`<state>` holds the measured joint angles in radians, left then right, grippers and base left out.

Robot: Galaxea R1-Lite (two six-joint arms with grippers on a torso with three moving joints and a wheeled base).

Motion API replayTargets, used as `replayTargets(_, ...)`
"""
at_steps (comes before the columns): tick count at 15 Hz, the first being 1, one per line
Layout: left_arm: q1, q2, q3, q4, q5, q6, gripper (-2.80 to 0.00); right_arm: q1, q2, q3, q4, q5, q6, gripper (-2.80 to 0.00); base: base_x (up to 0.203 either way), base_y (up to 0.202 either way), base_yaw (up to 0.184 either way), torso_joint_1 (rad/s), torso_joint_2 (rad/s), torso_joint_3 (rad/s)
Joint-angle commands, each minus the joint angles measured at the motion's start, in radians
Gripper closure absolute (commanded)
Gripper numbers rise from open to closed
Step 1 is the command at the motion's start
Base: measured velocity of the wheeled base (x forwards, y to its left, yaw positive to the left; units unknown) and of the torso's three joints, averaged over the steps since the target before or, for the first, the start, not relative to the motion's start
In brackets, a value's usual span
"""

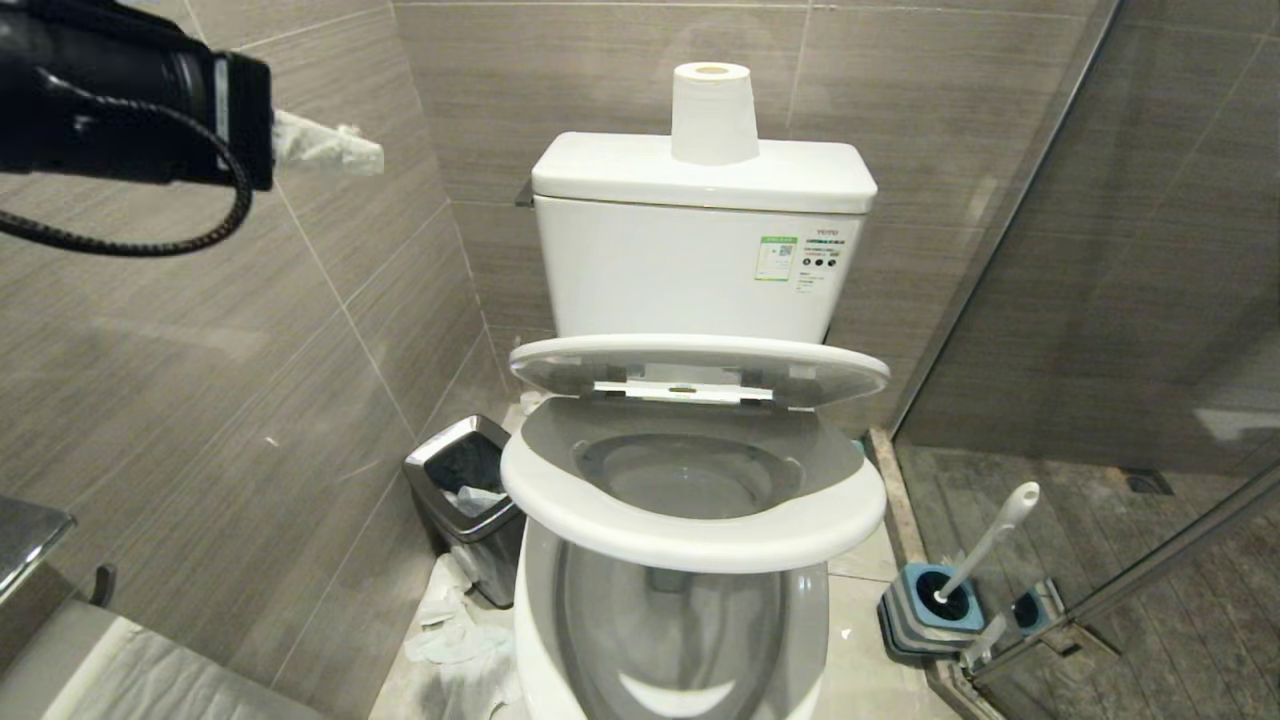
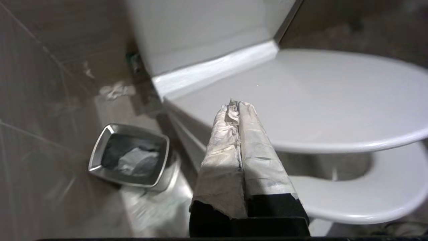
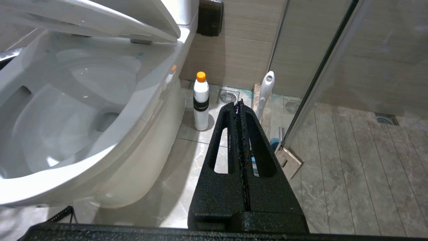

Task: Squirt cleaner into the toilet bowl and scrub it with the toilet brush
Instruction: Close the toilet lid

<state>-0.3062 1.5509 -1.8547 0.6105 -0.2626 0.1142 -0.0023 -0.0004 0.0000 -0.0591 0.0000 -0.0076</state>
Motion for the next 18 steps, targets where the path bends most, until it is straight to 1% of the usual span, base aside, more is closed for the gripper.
replayTargets(1,-0.064,0.050,-0.007,0.013,0.042,0.051,0.00,0.001,0.000,0.026,-0.001,0.000,0.000,0.00,0.000,0.000,0.000,0.000,0.00,0.000)
replayTargets(2,-0.100,0.068,-0.015,0.007,0.057,0.071,0.00,0.001,0.000,0.026,-0.001,0.000,0.000,0.00,0.000,0.000,0.000,0.000,0.00,0.000)
replayTargets(4,-0.144,0.095,-0.017,0.003,0.064,0.080,0.00,-0.001,0.000,0.026,-0.001,0.000,0.000,0.00,0.000,0.000,0.000,0.000,0.00,0.000)
replayTargets(8,-0.174,0.147,-0.011,0.019,0.065,0.081,0.00,0.000,0.000,0.026,-0.001,0.000,0.000,0.00,0.000,0.000,0.000,0.000,0.00,0.000)
replayTargets(11,-0.186,0.222,-0.011,0.046,0.062,0.083,0.00,0.001,0.000,0.026,-0.001,0.000,-0.002,0.00,0.000,0.000,0.000,0.000,0.00,0.000)
replayTargets(12,-0.202,0.245,-0.007,0.048,0.061,0.084,0.00,0.001,0.000,0.026,-0.001,0.000,0.000,0.00,0.000,0.000,0.000,0.000,0.00,0.000)
replayTargets(14,-0.235,0.269,0.044,0.049,0.056,0.079,0.00,0.001,0.000,0.026,-0.001,0.000,0.000,0.00,0.000,0.000,0.000,0.000,0.00,0.000)
replayTargets(18,-0.289,0.273,0.222,0.048,0.057,0.073,0.00,0.001,0.000,0.026,-0.001,0.000,0.000,0.00,0.000,0.000,0.000,0.000,0.00,0.000)
